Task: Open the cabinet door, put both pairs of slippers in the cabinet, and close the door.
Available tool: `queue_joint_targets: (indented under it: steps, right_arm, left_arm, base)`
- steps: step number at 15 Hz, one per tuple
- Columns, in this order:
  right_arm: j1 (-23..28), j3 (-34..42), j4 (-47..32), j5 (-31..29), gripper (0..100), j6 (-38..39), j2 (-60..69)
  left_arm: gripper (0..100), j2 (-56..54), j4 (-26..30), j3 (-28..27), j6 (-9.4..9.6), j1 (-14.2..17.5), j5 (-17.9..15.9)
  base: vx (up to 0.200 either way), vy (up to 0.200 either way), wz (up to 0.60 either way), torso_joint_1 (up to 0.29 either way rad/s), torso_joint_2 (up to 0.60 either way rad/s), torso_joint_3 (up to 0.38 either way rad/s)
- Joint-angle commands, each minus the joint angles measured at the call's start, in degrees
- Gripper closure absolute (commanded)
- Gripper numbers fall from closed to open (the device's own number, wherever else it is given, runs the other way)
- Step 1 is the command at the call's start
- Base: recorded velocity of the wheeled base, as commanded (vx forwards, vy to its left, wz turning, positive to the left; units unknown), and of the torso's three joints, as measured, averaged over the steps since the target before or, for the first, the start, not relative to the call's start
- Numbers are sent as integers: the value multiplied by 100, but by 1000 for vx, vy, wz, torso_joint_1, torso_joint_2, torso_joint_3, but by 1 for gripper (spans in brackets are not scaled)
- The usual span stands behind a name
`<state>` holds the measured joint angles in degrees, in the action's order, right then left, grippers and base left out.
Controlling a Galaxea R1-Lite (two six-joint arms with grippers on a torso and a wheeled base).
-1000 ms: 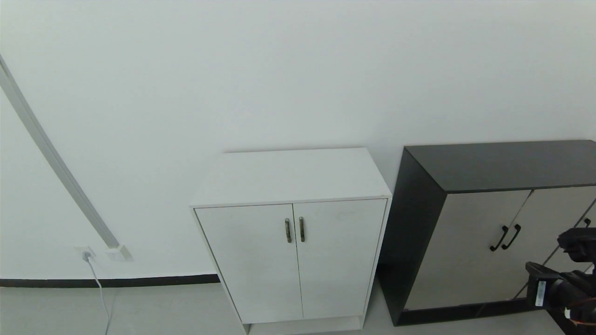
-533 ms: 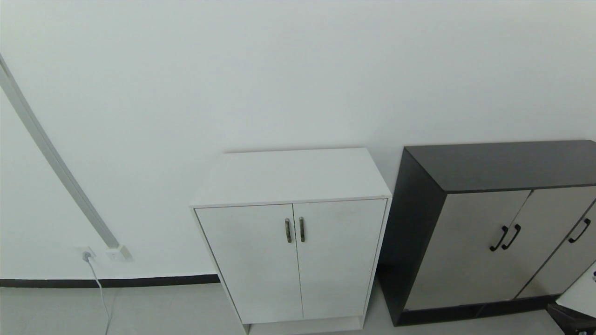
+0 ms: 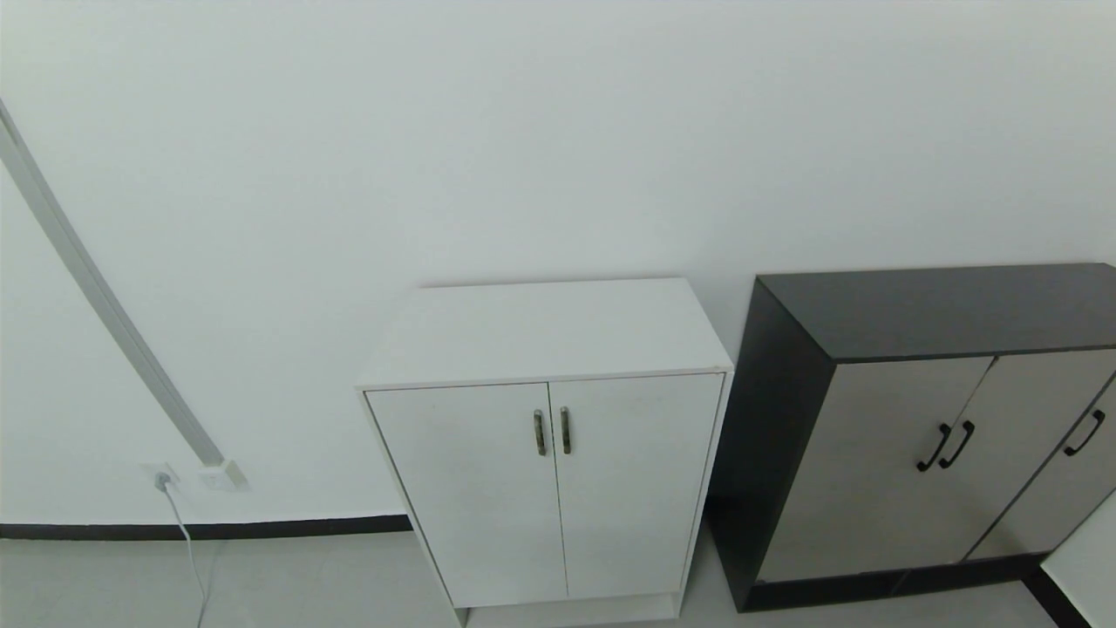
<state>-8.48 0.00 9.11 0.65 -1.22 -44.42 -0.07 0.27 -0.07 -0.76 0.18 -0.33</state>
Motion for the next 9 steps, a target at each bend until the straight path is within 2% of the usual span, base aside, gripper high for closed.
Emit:
queue_joint_targets:
  steps: [1, 5, 6, 9]
  right_arm:
    - [-4, 0, -181, 67, 100, -1, 285]
    - [-30, 0, -550, 252, 100, -1, 417]
    - [-92, 0, -893, 296, 100, -1, 593]
    - [-215, 0, -937, 296, 100, 87, 795]
  left_arm:
    - [100, 7, 0, -1, -4, -1, -2]
    - [100, 7, 0, -1, -4, -1, -2]
    - [100, 7, 0, -1, -4, -1, -2]
    - [100, 7, 0, -1, -4, -1, -2]
  base:
    - [0, 0, 0, 0, 0, 0]
    - [0, 0, 0, 0, 0, 0]
    - [0, 0, 0, 0, 0, 0]
    - [0, 0, 0, 0, 0, 0]
